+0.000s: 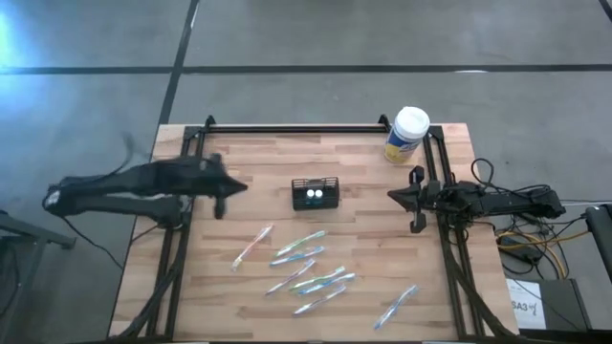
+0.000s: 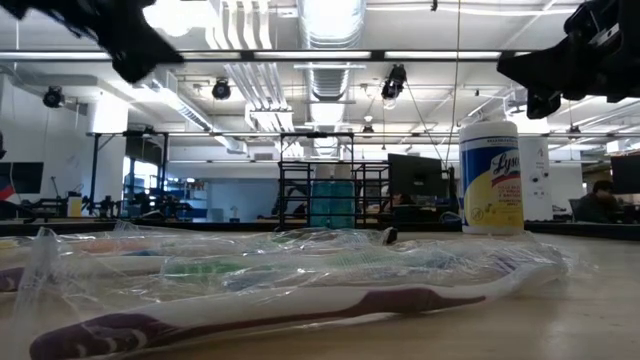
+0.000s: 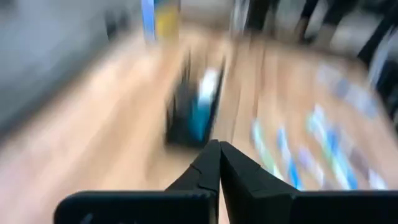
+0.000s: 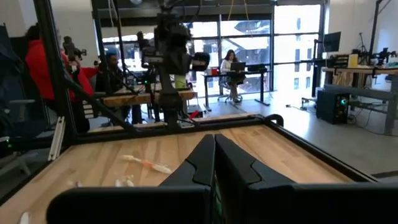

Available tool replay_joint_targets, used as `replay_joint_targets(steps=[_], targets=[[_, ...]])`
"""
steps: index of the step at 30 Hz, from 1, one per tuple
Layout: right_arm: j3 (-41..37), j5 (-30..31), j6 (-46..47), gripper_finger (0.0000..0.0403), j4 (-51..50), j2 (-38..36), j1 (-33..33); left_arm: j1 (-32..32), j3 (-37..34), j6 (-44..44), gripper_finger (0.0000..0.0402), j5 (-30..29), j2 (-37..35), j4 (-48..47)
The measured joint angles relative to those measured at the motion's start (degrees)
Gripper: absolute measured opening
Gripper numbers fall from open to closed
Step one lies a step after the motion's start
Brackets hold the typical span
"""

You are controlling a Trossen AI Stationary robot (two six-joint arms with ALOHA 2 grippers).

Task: Pick & Place toothbrushing station
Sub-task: Put the orange toothbrush in the wire organizer

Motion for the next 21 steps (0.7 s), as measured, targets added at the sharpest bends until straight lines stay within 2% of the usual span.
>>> replay_joint_targets(steps=[5,11,15,21], targets=[[0.0,-0.01,0.0,0.0008,-0.22,0.02,0.02,-4.33,6.34,-5.58,0.0009,-2.82,15.16,-9.21],[0.0,0.01,0.0,0.0008,-0.29,0.38,0.04,-10.79,11.06,-15.17,0.0019,-2.92,24.96,-13.76],[0.0,0.01,0.0,0.0008,-0.31,0.72,0.04,-15.69,12.16,-21.91,0.0066,-2.71,28.25,-14.56],[0.0,0.01,0.1,0.0008,-1.46,0.74,0.04,-20.7,12.0,-33.08,0.0166,-0.49,32.04,-18.47]])
